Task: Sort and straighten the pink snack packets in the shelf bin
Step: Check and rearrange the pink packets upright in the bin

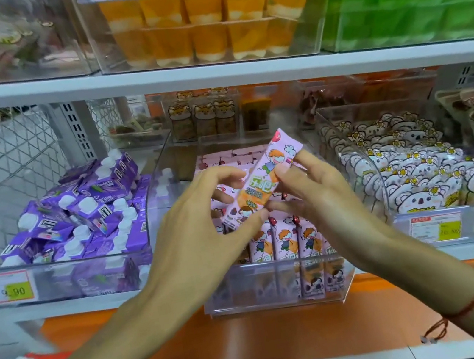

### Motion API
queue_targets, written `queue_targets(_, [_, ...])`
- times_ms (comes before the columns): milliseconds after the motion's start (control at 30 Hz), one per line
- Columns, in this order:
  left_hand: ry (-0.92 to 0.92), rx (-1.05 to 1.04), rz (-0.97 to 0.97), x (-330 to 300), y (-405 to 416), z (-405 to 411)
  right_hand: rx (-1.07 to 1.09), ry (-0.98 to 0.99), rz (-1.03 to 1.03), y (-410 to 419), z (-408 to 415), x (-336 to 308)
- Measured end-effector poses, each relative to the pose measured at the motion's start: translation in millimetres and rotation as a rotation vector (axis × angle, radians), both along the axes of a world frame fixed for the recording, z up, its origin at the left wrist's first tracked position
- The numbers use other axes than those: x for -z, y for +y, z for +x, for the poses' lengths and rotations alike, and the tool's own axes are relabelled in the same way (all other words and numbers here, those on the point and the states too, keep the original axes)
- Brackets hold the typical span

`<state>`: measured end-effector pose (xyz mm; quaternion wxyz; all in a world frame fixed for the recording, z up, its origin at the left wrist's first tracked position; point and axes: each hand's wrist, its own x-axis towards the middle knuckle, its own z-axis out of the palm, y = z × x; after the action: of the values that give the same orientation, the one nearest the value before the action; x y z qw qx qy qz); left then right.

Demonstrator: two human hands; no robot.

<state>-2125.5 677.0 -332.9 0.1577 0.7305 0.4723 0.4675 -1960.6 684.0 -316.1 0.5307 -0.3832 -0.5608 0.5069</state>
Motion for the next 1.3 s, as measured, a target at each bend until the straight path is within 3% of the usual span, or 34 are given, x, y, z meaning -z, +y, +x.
queue_targets(100, [0.043,-0.019,0.040,-1,-1,0,-0.001,-0.055,0.089,-2,0,-1])
queue_targets(267, [-0.127,0.090,-0.066,0,1,1,-0.059,-0.093,0.050,1,3,0])
queue_targets(500, [-0.008,0.015,0.041,2,0,5,0.205,-0.028,0.098,-3,-5,5])
queue_targets(667, [-0.053,-0.008,0.045,1,2,6,0.209,-0.045,0.077,-7,-11,6])
queue_targets(900, [-0.261,0.155,-0.173,-1,6,5,0.113,-0.130,0.009,-3,1,-2])
queue_targets(1000, [-0.221,0.182,-0.210,0,6,5,0.086,-0.108,-0.019,-4,0,-1])
queue_targets(1100, [-0.125,0.163,-0.169,1,6,3,0.195,-0.172,0.064,-6,-1,1])
queue_targets(1300, [-0.154,0.176,-0.197,-4,4,6,0.236,-0.226,0.095,-10,-5,0])
